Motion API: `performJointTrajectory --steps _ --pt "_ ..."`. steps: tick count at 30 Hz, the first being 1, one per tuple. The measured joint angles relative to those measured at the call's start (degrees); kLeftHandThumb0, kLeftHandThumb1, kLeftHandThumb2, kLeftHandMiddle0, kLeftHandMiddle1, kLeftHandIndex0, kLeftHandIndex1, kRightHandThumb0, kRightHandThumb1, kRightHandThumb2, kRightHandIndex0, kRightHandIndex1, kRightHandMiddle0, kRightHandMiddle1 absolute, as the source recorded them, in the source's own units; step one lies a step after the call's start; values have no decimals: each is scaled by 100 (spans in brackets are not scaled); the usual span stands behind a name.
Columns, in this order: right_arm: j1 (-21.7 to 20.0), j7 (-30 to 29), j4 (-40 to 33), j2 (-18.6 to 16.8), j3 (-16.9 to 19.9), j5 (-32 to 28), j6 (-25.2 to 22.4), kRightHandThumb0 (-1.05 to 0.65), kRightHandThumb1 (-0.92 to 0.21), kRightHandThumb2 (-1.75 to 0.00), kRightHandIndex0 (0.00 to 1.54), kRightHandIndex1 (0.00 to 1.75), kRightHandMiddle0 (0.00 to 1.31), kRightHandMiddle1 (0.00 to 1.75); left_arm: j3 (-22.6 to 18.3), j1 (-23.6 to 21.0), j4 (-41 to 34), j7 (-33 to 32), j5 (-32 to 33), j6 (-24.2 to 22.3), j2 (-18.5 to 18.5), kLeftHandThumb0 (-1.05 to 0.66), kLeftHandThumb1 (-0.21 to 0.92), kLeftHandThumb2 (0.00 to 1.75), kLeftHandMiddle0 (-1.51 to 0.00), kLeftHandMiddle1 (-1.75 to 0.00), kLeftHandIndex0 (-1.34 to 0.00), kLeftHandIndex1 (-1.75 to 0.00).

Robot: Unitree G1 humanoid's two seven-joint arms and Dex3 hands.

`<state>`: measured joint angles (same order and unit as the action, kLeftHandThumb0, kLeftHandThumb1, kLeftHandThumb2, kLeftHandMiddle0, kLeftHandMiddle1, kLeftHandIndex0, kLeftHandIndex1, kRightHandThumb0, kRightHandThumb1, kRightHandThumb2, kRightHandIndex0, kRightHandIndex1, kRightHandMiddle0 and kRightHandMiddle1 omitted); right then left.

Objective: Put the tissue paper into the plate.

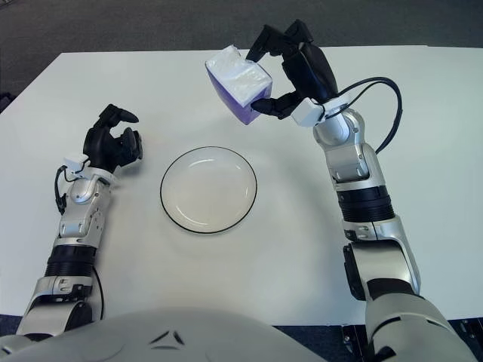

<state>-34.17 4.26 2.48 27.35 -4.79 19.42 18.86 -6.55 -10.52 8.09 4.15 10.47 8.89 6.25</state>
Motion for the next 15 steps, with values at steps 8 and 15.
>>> performJointTrajectory --steps 8,15 --pt "12 93 -173 -2 0 -1 83 52 -17 -149 72 175 91 175 0 -2 23 9 2 0 0 -42 50 109 -125 -175 -47 -175" --pt "268 231 -721 -105 29 -125 52 54 -13 -154 76 175 97 175 0 -9 56 16 2 3 1 -42 50 109 -125 -175 -47 -175"
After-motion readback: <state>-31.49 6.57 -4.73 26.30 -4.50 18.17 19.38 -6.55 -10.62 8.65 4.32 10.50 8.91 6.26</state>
